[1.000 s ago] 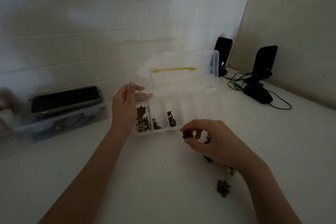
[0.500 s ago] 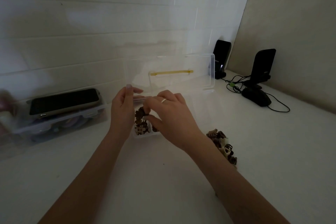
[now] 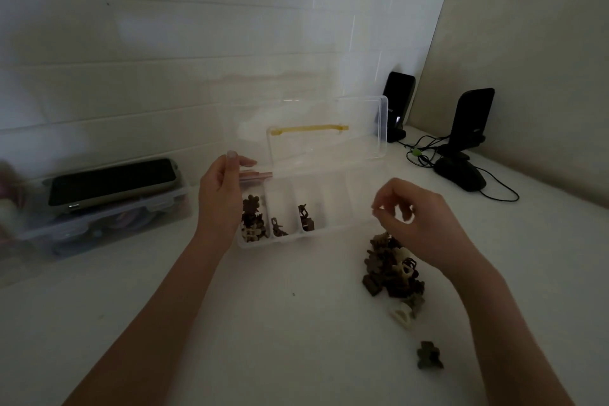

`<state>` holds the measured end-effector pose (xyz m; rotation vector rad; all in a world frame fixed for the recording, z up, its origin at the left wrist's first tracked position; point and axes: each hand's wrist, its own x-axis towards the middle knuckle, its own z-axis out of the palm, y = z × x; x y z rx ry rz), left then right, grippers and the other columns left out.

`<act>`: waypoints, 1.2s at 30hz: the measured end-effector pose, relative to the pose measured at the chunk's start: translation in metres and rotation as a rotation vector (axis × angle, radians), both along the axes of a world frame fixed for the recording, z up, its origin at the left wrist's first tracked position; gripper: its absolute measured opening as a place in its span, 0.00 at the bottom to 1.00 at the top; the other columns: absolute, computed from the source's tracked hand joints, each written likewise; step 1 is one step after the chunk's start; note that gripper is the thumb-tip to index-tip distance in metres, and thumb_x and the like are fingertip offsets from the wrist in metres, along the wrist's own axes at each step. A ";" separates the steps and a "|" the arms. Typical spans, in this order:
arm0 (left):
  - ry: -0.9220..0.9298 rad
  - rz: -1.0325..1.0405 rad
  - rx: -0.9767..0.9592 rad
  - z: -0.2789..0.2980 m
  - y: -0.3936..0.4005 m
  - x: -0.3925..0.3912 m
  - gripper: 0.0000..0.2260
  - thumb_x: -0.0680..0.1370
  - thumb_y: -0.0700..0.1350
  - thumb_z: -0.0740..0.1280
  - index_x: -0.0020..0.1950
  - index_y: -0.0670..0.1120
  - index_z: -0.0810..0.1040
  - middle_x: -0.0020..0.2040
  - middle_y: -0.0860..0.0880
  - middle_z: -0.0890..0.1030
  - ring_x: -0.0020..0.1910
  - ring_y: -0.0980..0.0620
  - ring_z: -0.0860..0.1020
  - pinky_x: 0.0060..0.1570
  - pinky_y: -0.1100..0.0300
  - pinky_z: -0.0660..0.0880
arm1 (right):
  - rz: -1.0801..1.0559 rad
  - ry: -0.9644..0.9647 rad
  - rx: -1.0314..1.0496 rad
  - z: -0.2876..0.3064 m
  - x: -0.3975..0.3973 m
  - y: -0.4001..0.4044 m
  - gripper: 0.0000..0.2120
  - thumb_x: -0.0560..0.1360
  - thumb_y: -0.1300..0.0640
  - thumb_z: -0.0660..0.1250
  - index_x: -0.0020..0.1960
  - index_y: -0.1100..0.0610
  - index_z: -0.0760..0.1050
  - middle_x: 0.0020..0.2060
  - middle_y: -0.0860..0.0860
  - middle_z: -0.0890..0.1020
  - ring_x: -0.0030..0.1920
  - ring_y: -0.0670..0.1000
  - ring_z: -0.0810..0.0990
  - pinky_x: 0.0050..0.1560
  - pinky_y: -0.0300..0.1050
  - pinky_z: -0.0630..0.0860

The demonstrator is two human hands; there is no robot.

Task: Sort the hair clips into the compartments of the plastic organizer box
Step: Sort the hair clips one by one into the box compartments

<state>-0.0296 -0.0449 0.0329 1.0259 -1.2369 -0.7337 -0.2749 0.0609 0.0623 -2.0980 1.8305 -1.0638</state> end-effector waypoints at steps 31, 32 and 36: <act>0.061 -0.042 0.038 -0.003 -0.003 0.001 0.16 0.83 0.51 0.55 0.41 0.51 0.77 0.43 0.53 0.82 0.42 0.57 0.82 0.55 0.53 0.76 | 0.156 -0.470 0.265 -0.014 0.007 0.008 0.04 0.73 0.62 0.69 0.47 0.56 0.79 0.37 0.46 0.86 0.36 0.41 0.83 0.35 0.26 0.72; 0.056 -0.039 0.043 -0.004 -0.004 0.002 0.16 0.83 0.51 0.55 0.40 0.52 0.78 0.44 0.53 0.82 0.45 0.52 0.82 0.57 0.49 0.75 | 0.171 -0.461 0.273 -0.013 0.009 0.008 0.04 0.74 0.61 0.68 0.48 0.56 0.79 0.38 0.47 0.86 0.37 0.43 0.84 0.36 0.27 0.73; 0.027 -0.018 0.029 -0.004 -0.004 0.002 0.16 0.83 0.52 0.55 0.40 0.54 0.78 0.44 0.53 0.82 0.49 0.45 0.81 0.59 0.45 0.74 | 0.217 -0.475 0.301 -0.016 0.012 0.006 0.05 0.76 0.61 0.65 0.50 0.58 0.79 0.42 0.50 0.86 0.42 0.53 0.84 0.43 0.34 0.77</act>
